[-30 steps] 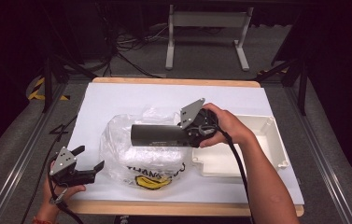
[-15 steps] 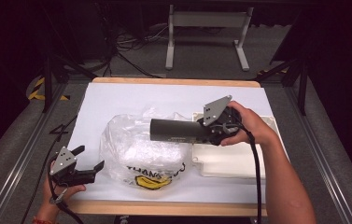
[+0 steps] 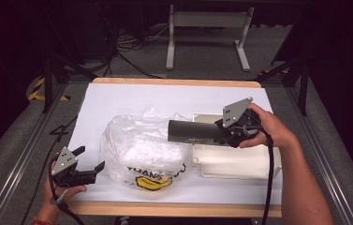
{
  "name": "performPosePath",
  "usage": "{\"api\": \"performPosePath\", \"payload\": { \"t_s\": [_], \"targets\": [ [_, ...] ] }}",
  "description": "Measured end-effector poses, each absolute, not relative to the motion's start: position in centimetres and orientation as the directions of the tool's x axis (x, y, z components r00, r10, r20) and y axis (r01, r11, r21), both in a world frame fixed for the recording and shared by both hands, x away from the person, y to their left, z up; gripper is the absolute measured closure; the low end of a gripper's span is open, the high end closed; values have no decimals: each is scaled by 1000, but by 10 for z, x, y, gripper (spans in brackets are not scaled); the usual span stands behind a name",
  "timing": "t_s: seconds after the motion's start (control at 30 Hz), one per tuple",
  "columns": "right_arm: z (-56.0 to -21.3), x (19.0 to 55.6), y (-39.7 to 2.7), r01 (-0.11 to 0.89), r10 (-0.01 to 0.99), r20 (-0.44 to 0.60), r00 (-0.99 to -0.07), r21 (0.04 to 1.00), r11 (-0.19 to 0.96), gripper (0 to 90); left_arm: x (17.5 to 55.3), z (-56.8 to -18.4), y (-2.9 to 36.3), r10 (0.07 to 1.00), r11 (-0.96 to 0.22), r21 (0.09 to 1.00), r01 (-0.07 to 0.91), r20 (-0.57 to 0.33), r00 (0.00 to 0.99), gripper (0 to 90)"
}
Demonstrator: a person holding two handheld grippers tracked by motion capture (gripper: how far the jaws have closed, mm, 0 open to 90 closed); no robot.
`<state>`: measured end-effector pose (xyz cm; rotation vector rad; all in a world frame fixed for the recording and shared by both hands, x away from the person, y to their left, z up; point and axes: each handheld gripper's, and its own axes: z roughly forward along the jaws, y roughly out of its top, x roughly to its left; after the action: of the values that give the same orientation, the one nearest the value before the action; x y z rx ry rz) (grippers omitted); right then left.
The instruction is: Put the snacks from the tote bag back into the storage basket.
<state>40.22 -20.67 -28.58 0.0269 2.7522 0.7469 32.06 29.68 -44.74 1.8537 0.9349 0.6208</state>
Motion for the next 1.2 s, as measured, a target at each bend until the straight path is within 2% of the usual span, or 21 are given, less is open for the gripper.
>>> {"api": "performPosePath", "payload": {
  "t_s": [0.6, 1.2],
  "targets": [
    [-283, 397, -262, -2, 131, -253, -959, 464, 886, 431, 320, -447, 297, 814, -272, 900, 340, 26, 580, 78],
    [-291, 398, -288, 29, 142, -213, -967, 458, 888, 431, 321, -448, 295, 812, -283, 894, 347, 30, 584, 78]
  ]
}}
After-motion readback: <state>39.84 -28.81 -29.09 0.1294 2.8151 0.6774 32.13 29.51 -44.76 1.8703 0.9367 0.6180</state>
